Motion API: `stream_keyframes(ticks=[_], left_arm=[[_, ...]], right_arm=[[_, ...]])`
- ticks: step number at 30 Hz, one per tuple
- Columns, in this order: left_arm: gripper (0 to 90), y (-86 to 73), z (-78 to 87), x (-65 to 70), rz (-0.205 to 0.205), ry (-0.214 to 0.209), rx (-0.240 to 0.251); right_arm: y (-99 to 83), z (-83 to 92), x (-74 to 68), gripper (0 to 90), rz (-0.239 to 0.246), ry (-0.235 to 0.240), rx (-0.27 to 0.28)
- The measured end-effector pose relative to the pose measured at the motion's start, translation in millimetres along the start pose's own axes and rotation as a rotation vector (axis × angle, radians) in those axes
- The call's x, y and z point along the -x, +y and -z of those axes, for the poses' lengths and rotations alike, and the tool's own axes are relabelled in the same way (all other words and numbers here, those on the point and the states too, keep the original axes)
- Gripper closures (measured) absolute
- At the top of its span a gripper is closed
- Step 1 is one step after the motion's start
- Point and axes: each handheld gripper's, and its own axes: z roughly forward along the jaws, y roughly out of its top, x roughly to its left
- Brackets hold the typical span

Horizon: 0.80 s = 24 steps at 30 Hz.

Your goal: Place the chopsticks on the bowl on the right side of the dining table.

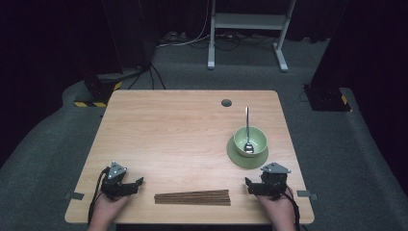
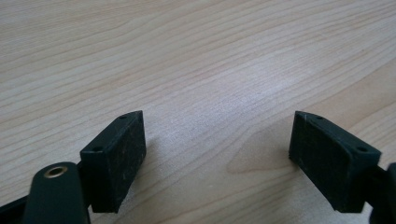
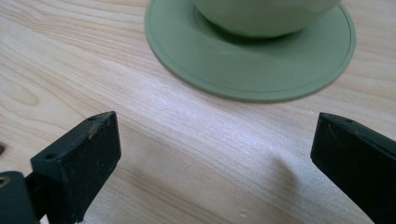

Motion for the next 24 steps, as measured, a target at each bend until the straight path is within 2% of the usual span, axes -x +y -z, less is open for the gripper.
stream_keyframes(ticks=[2, 4, 8, 9, 12, 13, 17, 20, 21, 24], left_arm=[[19.6, 0.0, 0.1, 0.1, 0.002, 0.005, 0.000], [19.8, -0.4, 0.5, 0.5, 0.002, 0.010, 0.001], [20.3, -0.3, 0.5, 0.5, 0.000, 0.008, 0.002], [20.9, -0.2, 0.5, 0.7, -0.003, 0.005, 0.004], [21.3, -0.5, 0.9, 1.8, -0.014, 0.010, 0.009], [21.3, -0.6, 1.1, 2.2, -0.016, 0.012, 0.009], [21.2, -0.1, 0.4, 0.3, 0.005, 0.008, 0.003], [21.4, 0.2, -0.1, 0.3, 0.003, 0.007, 0.004], [22.1, 0.0, 0.4, 1.7, -0.009, 0.014, 0.010], [22.8, -0.1, 0.7, 2.3, -0.014, 0.018, 0.010]], right_arm=[[3.4, 0.3, -0.6, 1.5, -0.011, 0.027, 0.019], [4.3, -0.5, -1.6, 1.5, -0.014, 0.032, 0.019], [3.8, -5.5, -8.3, 1.5, 0.034, 0.049, 0.004], [4.2, -4.9, -11.7, 1.6, 0.057, 0.049, 0.026], [6.3, -4.1, -14.2, 1.8, 0.067, 0.061, 0.041], [8.6, -5.2, -16.3, 1.8, 0.057, 0.075, 0.051], [8.9, -8.0, -22.0, 1.9, 0.063, 0.093, 0.040], [8.4, -9.0, -27.4, 1.9, 0.094, 0.111, 0.031], [8.6, -7.7, -30.1, 2.0, 0.104, 0.125, 0.035], [9.8, -8.3, -31.8, 2.0, 0.097, 0.144, 0.039]])
